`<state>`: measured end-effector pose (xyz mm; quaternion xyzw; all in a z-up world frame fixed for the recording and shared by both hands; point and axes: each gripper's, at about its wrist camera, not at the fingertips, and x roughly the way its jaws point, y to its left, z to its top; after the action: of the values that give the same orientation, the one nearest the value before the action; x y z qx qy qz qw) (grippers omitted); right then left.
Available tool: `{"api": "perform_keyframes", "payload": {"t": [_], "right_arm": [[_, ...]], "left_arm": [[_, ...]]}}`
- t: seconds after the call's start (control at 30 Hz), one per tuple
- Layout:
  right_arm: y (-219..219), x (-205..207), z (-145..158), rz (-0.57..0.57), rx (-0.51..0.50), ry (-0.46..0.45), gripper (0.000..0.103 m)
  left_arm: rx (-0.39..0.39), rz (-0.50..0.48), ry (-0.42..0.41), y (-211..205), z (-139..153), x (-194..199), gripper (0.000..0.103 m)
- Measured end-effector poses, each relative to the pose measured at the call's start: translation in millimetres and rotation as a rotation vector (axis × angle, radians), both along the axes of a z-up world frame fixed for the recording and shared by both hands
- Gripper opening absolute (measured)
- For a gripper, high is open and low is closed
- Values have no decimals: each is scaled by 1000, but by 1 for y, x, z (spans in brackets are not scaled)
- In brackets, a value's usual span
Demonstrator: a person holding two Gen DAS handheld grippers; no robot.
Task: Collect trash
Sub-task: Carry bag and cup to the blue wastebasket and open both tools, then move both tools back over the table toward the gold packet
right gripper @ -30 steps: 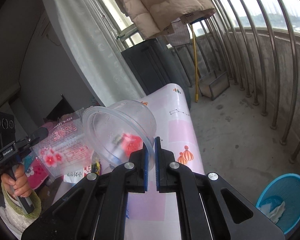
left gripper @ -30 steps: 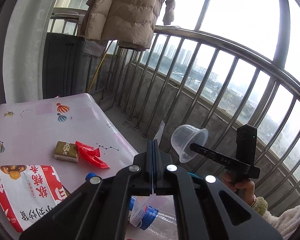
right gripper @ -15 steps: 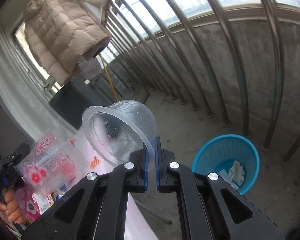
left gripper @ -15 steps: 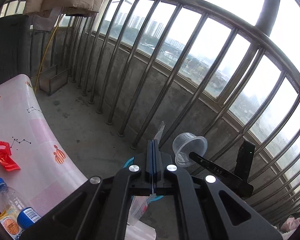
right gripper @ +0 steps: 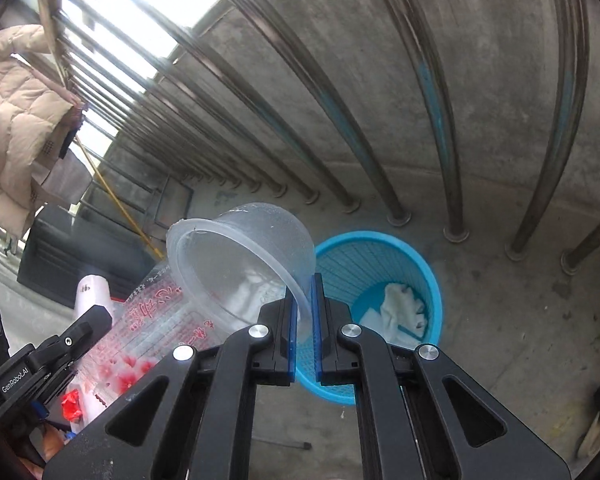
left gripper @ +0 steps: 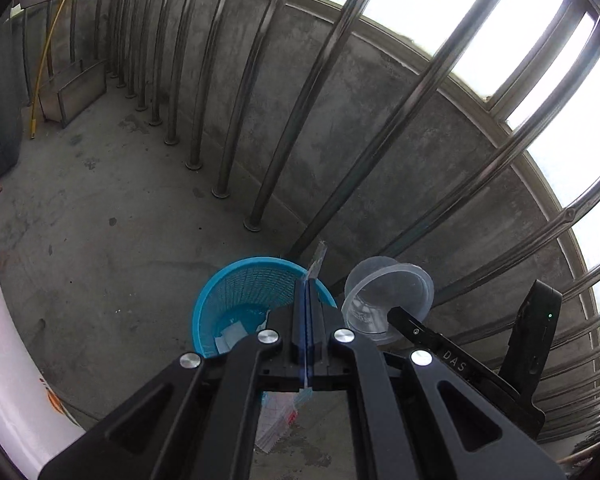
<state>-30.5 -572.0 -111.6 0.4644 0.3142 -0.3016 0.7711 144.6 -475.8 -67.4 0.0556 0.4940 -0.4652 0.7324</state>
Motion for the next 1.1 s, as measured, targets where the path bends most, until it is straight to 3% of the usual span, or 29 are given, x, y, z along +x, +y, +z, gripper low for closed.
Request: {"api": "perform_keyframes", "payload": {"t": [0.07, 0.1, 0.17, 0.43, 0.57, 0.7, 0.87, 1.1], "right_arm": [[-8, 0, -20, -13, 36, 23, 12], [-12, 1, -30, -19, 55, 37, 15], [-18, 1, -46, -21, 90, 66, 40], [-9, -7, -44, -34, 67, 64, 44], [-4, -4, -27, -31, 35, 36, 44], [8, 4, -1, 4, -25, -2, 46], [29, 20, 41, 69, -109, -32, 61], [77, 42, 112, 209, -254, -79, 69]], "left_arm": [[19, -13, 17, -14, -15, 3, 3], [25, -12, 19, -18, -21, 4, 10], [49, 6, 0, -20, -28, 8, 15], [-3, 60, -17, 5, -9, 12, 20], [-37, 65, -52, 18, 14, 7, 21], [-73, 68, -117, 39, 45, -3, 30], [-110, 87, -212, 79, 88, -14, 40], [-164, 184, -313, 168, 134, -23, 55]]}}
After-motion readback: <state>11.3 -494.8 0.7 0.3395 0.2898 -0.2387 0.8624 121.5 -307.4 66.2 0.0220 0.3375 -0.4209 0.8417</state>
